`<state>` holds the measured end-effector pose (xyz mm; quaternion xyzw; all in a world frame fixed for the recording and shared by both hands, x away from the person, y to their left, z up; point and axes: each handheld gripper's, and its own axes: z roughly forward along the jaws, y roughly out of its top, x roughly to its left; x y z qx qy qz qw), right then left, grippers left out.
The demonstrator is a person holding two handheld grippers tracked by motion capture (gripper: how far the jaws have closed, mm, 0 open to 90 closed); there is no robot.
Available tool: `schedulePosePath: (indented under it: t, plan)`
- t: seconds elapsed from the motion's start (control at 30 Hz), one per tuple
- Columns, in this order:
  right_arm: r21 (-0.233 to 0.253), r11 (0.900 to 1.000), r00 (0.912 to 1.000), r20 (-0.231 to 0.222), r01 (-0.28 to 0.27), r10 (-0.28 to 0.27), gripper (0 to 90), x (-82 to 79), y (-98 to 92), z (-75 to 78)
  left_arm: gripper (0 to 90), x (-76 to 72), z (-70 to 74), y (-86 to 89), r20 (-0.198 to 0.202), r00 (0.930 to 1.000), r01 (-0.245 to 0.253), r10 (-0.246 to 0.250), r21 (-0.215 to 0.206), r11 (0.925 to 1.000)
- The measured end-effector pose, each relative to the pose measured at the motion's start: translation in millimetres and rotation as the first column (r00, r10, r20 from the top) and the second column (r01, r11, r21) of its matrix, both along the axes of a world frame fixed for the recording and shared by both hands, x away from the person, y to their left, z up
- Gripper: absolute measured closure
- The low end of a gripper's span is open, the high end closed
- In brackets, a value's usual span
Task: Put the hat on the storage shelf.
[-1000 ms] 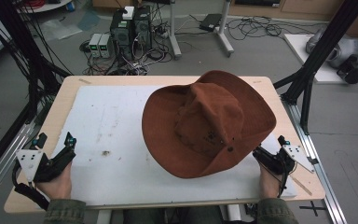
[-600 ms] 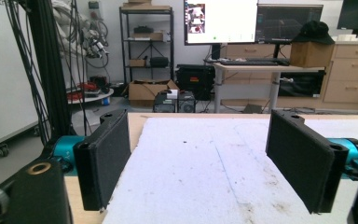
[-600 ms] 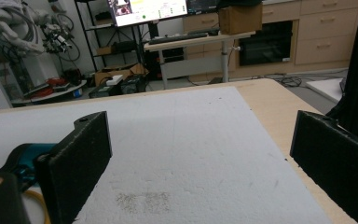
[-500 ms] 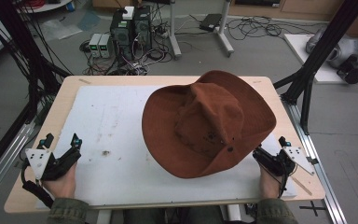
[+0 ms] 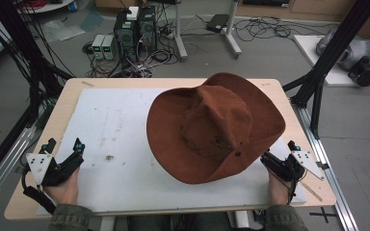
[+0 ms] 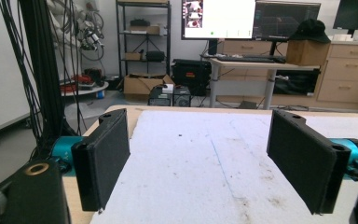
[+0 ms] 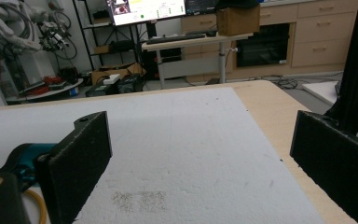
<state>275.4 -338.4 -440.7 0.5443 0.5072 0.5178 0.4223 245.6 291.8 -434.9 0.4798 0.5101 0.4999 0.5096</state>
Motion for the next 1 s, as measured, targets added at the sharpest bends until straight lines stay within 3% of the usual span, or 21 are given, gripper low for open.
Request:
schedulePosePath:
  t: [1.0]
  plan:
    - [0.033, 0.999, 0.9999, -0.012, -0.003, 0.004, 4.5, 2.2, -2.2, -1.6, 22.2, 0.9, -2.1, 0.7, -0.016, 0.9999, 0.006, -0.006, -0.011, 0.9999]
